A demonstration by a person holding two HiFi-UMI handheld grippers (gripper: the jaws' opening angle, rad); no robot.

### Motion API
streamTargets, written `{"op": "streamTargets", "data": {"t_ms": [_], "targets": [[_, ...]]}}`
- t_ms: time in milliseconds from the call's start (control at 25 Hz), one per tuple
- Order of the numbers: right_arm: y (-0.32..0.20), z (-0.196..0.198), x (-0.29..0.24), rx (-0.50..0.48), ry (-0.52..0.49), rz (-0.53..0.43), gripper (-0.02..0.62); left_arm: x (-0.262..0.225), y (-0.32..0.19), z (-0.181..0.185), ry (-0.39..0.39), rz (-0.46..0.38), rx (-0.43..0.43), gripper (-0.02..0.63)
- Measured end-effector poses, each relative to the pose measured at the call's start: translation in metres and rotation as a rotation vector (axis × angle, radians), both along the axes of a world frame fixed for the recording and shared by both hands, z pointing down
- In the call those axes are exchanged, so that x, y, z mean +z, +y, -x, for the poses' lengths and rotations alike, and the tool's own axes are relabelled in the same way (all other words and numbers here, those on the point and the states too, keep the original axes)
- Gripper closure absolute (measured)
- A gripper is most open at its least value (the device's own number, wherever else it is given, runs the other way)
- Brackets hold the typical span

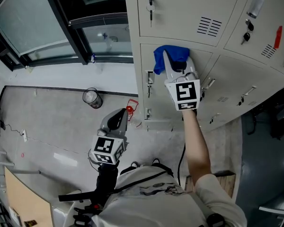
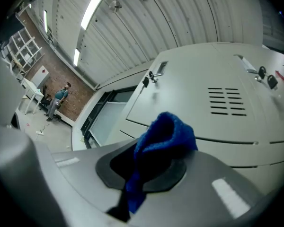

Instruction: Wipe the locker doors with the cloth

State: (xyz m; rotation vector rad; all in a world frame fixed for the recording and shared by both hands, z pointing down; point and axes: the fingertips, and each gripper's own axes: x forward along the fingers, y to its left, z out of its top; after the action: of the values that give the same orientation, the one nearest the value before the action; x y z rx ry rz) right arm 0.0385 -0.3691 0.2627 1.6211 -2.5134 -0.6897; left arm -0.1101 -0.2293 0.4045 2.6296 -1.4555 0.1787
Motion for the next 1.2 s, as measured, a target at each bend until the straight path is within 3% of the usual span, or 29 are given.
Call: {"op": "streamTargets", "data": {"t_ms": [240,480,760,1200], "targets": [[-0.007,0.06,0.0,-0.084,0.027,-0.007,0.57,0.0,-0.008,0.023,0.006,-0.003,-0.038,0.611],[-0.007,0.079,0.037,-0.105,0.091,0.029,0.571,0.0,-0.015,0.031,0.004,-0.001,-0.04,0.609],[-0.007,0.064,0.083,-0.084,0.117,0.102,0.571,0.001,-0.025,0.03,0.001,-0.003,-0.021,0.611],[0.002,-0.006,0.087,-0.019,0.205,0.103,0.568,-0.004,-0.039,0.009,0.006,-0.021,0.029,0.611]]}}
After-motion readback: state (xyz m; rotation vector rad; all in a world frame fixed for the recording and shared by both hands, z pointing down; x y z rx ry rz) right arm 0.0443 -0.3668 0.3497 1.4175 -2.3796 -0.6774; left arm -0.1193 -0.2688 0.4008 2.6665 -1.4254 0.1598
